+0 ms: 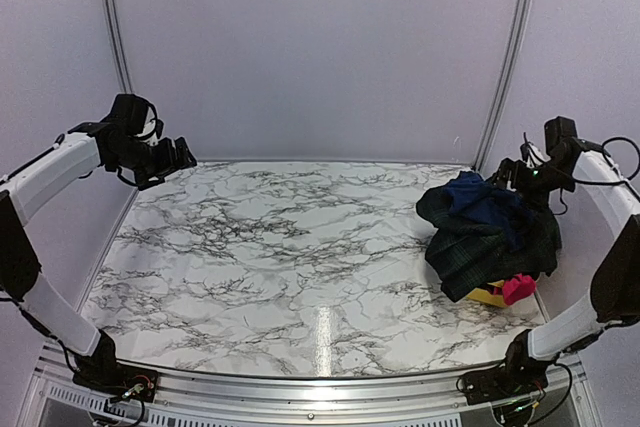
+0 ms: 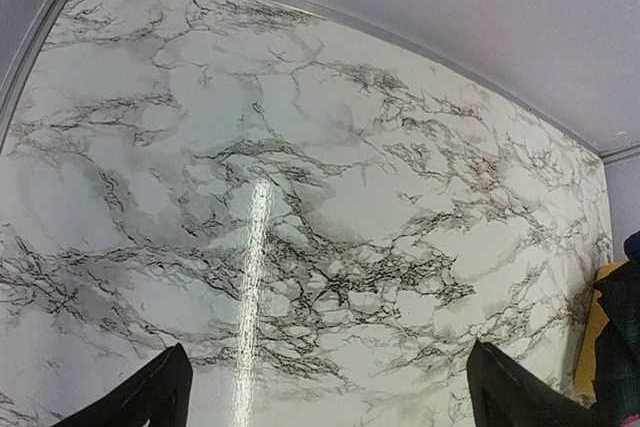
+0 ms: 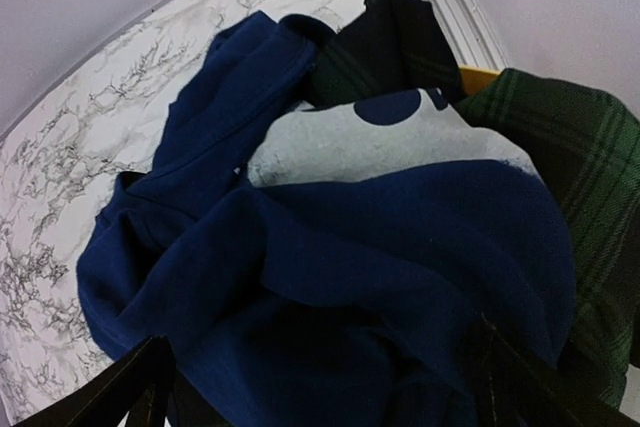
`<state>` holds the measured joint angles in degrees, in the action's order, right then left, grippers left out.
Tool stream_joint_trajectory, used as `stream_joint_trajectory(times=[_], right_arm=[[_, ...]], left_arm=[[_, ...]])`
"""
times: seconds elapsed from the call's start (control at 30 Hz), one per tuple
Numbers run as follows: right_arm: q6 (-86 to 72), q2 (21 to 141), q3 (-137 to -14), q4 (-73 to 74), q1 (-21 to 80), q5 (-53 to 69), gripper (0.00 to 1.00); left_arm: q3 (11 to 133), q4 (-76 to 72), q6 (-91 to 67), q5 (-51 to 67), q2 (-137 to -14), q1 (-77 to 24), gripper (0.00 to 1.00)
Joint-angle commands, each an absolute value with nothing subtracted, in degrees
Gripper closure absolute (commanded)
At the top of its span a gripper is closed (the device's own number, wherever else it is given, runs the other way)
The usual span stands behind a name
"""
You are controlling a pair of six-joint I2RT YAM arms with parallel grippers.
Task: Fold and stack the mixed laundry pile
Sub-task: Pick up the crumpled T-shirt from the bin.
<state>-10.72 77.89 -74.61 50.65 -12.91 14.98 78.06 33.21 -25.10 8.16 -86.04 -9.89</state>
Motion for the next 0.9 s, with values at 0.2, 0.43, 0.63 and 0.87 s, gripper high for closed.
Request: stream_joint_trajectory(times=[0.2, 0.43, 0.63, 0.87], right_arm=[[-9.3, 86.6, -71.6, 47.1, -10.1, 11.3, 0.09], [-8.9, 86.7, -76.2, 50.4, -9.6, 10.6, 0.85], [-9.2, 83.3, -86.2, 54.4, -9.5, 10.5, 1.00], [-9.2, 83.8, -101.6, 56.5, -9.3, 14.9, 1.00]], left_arm=[[81.2, 33.8, -25.4, 10.1, -90.0, -10.3, 0.01], [83.8, 33.8, -26.6, 11.5, -92.0, -10.3, 0.01], [85.0, 33.8, -26.6, 11.1, -92.0, -10.3, 0.01], [86.0, 33.8, -27.9, 8.6, -91.3, -10.1, 0.01]])
